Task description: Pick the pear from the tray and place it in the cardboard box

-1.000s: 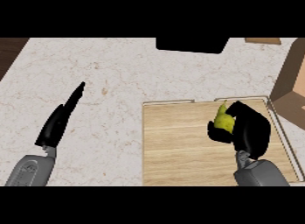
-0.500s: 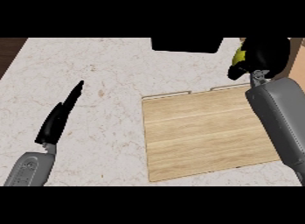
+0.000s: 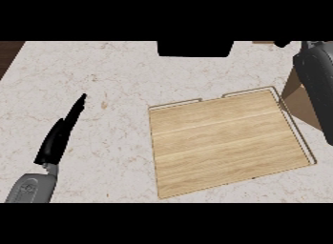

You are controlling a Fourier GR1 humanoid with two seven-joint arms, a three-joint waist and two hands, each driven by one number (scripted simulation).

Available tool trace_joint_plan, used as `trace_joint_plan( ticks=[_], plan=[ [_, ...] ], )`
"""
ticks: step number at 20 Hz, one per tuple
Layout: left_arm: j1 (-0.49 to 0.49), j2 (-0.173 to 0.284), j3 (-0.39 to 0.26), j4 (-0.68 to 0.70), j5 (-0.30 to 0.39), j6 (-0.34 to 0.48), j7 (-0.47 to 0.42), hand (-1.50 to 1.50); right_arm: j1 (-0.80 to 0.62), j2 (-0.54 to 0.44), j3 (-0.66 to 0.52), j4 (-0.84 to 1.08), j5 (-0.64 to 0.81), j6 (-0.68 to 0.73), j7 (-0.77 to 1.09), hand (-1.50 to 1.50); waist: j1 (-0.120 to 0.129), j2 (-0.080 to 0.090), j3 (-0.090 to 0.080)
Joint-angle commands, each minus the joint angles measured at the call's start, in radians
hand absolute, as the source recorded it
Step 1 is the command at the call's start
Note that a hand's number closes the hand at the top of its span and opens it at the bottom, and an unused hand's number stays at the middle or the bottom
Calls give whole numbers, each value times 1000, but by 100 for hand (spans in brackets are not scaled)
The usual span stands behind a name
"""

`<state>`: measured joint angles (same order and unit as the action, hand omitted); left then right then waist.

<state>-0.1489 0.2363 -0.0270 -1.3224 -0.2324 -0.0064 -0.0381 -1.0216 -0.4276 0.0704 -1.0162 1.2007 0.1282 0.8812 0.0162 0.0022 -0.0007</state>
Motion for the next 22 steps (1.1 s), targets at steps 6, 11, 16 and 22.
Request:
trace_joint_plan(
  ticks=[6, 11, 16, 22],
  plan=[
    [28, 5, 4, -81, 2, -30, 59, 0, 93, -111, -103, -23, 4, -36, -24, 150, -17, -5, 1],
    [-27, 5, 32, -1, 7, -32, 26, 0, 52, -218, -203, 205, -31, -89, -159, 150, -9, 2, 1],
    [-18, -4, 22, 8, -13, -27, -9, 0, 44, -234, -239, 391, -30, -134, -221, 150, 8, 8, 1],
    [-12, -18, 9, -24, -23, -16, 19, 0, 98, -249, -404, 500, -231, -39, -349, -150, 5, 9, 3]
  ],
)
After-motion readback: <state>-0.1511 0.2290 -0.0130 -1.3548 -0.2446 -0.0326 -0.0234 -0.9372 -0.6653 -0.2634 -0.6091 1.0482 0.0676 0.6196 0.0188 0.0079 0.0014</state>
